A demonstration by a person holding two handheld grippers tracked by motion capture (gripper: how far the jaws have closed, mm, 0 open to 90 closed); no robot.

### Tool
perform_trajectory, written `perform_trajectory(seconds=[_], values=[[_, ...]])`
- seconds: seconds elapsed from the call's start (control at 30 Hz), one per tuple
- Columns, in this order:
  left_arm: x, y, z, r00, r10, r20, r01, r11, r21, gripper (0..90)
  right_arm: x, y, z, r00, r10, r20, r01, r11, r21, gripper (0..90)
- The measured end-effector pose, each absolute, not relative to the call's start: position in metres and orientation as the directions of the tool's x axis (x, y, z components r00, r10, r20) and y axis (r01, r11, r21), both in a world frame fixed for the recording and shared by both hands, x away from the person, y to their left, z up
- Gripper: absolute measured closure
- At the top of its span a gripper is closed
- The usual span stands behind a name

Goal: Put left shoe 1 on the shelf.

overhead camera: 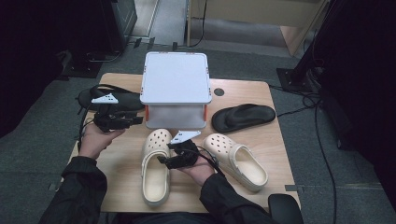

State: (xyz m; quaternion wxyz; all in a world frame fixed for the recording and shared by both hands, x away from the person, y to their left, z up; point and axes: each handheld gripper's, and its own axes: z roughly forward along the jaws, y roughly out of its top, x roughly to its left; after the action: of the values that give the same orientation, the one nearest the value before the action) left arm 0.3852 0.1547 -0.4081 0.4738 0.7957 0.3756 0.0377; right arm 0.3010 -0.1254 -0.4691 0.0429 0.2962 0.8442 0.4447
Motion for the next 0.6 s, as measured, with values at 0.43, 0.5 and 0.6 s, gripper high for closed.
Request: perform_trajectory(seconds=[0.43,0.5,0.6], values=[[0.395,0.146,-0.367,0.749,0.626,-0.217,0.487,-0.298,0.821,53.7,0.304,-0.128,-0.464,-0.801,0.577,0.16,0.468,0.436,0.769,53.4],[0.401,0.143,-0.361,0.755,0.623,-0.207,0.475,-0.3,0.827,53.8,0.305,-0.131,-0.463,-0.799,0.583,0.146,0.461,0.439,0.771,58.7],[0.406,0.139,-0.356,0.761,0.617,-0.203,0.465,-0.3,0.833,54.2,0.305,-0.134,-0.462,-0.793,0.593,0.142,0.466,0.439,0.769,62.3]])
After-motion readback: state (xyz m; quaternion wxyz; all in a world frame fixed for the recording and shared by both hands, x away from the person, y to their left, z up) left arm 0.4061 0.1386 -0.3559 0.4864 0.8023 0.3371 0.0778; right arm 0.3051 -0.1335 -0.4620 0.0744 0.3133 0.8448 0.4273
